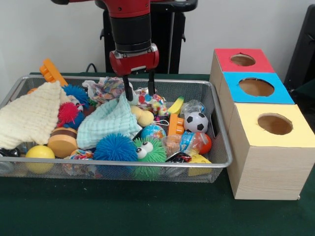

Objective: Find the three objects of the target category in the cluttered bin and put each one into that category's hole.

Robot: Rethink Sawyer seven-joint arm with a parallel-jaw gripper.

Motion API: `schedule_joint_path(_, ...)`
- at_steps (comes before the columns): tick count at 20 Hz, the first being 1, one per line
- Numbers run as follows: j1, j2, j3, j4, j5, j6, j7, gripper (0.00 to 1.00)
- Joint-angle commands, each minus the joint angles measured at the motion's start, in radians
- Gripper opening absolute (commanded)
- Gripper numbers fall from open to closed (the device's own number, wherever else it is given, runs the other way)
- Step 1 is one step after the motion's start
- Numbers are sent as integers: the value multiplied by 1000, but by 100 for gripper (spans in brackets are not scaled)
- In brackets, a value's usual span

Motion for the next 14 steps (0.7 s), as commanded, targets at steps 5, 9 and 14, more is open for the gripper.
schedule_joint_path(5, 17, 34, 20, -93, -21, 54, -65, 100)
schedule_joint_path(9, 26, 50, 6, -105, -34, 37, -49, 100)
schedule_joint_path(14, 33, 58, -2, -110, -37, 28, -41, 100)
